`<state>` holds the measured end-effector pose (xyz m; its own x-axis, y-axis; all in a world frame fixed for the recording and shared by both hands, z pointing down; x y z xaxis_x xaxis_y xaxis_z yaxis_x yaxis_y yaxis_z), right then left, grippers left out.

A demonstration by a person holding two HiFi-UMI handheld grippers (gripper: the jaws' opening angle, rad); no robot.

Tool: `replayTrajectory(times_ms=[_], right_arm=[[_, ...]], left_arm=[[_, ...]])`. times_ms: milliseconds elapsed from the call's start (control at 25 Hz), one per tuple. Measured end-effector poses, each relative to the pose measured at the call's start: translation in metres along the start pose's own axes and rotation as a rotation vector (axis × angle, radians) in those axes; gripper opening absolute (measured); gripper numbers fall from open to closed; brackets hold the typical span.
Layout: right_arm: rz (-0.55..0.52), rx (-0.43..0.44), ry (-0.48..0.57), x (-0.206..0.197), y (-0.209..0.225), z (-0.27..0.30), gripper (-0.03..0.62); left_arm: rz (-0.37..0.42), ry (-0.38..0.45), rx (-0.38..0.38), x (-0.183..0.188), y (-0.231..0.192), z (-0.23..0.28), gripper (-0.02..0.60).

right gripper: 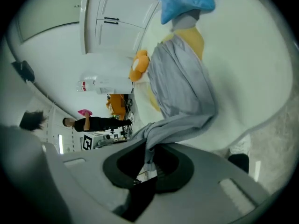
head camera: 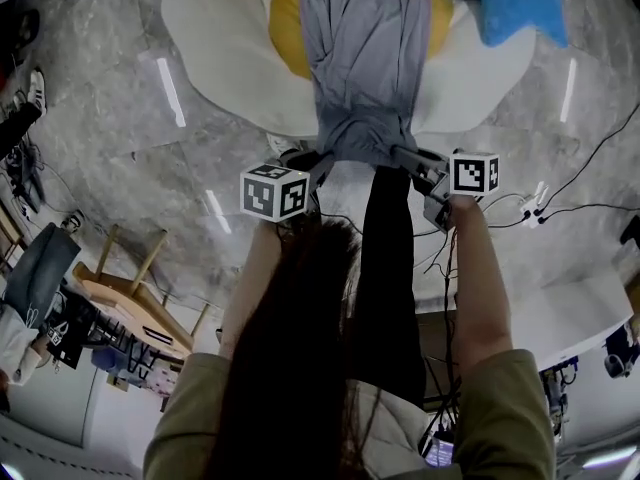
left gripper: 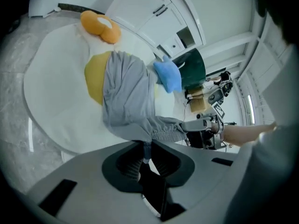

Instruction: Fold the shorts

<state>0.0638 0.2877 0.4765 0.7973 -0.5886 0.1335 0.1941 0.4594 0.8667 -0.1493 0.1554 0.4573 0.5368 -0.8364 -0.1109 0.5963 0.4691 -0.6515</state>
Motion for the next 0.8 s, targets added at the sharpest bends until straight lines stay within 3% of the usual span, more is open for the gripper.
replayTrajectory(times_ms=[240, 400, 480, 600, 800], right_arm=[[-0.119, 0.034, 0.056, 0.122, -0.034, 0.024, 0.035], [-0.063, -0.032, 0.125, 0.193, -0.045, 0.045, 0.035], [-0.052, -0.024, 0.151, 0.223, -0.049, 0.062, 0.035], [-0.060, -0.063, 0.154, 0.253, -0.047, 0.084, 0.035], [-0.081, -0.140, 0.150, 0.277, -0.037, 0.109, 0.037]], left_arm=[[0.056, 0.116, -0.022, 0.124, -0.009, 0.020, 0.057], [0.067, 0.201, -0.010, 0.204, -0.022, 0.035, 0.057], [0.080, 0.227, 0.019, 0.237, -0.031, 0.042, 0.058], [0.063, 0.233, 0.057, 0.269, -0.046, 0.057, 0.060], [-0.039, 0.231, 0.107, 0.284, -0.064, 0.079, 0.061]])
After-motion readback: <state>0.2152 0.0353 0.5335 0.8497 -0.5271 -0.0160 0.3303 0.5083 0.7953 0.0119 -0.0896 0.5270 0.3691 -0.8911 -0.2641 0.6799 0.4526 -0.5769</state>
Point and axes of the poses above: the fingertips, and each gripper's own axes: z forward along the fingers, y to its right, x out of its top, the point moved 8 cm from there along -z, backward along the fingers, and after that the axes turned 8 degrees about y, right-handed, at the moved point
